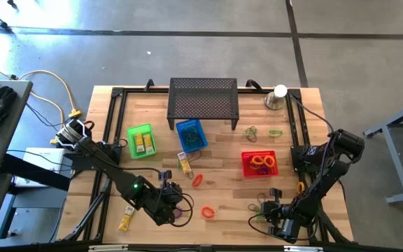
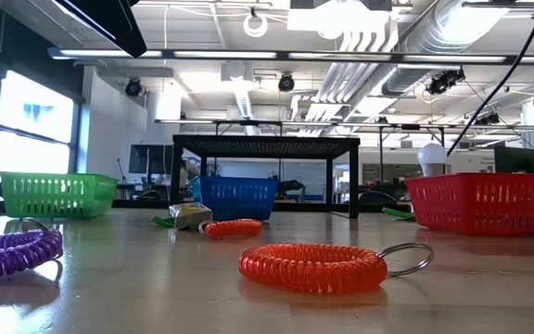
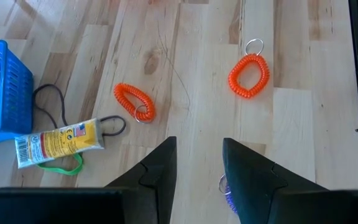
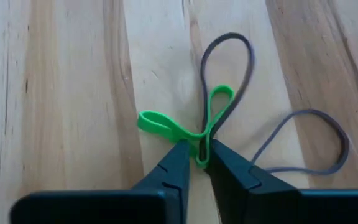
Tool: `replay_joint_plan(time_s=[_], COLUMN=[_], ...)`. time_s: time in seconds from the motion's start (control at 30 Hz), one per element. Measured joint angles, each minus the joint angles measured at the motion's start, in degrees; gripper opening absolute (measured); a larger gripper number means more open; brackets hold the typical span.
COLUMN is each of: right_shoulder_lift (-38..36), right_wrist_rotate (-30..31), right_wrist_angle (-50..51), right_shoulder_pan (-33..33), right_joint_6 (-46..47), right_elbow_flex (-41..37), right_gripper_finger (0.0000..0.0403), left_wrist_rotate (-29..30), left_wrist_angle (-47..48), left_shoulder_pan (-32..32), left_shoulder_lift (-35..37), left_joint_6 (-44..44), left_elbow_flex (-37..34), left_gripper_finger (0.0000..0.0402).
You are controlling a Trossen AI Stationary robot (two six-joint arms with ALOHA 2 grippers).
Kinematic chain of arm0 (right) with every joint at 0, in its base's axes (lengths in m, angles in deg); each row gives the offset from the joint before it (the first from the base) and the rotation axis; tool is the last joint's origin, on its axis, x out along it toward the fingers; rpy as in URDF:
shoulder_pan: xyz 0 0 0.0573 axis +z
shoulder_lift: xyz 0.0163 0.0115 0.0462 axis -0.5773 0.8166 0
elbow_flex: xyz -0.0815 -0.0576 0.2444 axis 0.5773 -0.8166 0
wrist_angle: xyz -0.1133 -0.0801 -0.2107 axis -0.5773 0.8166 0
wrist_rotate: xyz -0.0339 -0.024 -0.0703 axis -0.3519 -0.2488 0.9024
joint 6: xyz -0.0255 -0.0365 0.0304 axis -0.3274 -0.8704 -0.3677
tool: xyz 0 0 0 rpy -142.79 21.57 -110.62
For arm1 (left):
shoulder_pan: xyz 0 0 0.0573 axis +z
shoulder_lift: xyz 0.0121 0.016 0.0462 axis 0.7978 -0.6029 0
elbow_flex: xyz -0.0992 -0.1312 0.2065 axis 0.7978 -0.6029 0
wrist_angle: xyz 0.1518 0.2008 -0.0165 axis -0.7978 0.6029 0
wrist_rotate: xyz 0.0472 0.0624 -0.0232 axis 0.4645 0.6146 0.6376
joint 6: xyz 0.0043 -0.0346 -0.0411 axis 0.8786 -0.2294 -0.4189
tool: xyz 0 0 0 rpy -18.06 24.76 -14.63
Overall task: Pick & Place Office Desk Supplies
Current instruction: Put the green rubber band into the blue basket
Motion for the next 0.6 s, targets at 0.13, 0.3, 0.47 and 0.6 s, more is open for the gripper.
replay_joint_plan(time_s=[0.13, 0.3, 0.47, 0.6], right_shoulder_lift=[0.0, -0.07, -0.09, 0.02], right_wrist_rotate=[-0.08, -0.13, -0.13, 0.39], right_wrist_angle=[-1.1, -1.25, -1.0, -0.42], right_shoulder_pan=[0.0, 0.0, 0.0, -0.04], right_joint_6=[-2.24, -2.51, -2.67, -5.58], right_elbow_flex=[-0.06, -0.06, 0.18, 1.87], right_gripper_finger=[0.002, 0.0005, 0.0003, 0.0004], left_wrist_rotate=[0.01, 0.02, 0.01, 0.0], left_wrist_angle=[0.0, 0.0, 0.0, 0.0], left_shoulder_pan=[0.0, 0.0, 0.0, 0.0], left_shoulder_lift=[0.0, 0.0, 0.0, 0.0], left_joint_6=[-0.01, 0.09, 0.36, 0.36], left_elbow_flex=[0.0, 0.0, 0.0, 0.0], left_gripper_finger=[0.0123, 0.0123, 0.0123, 0.0123])
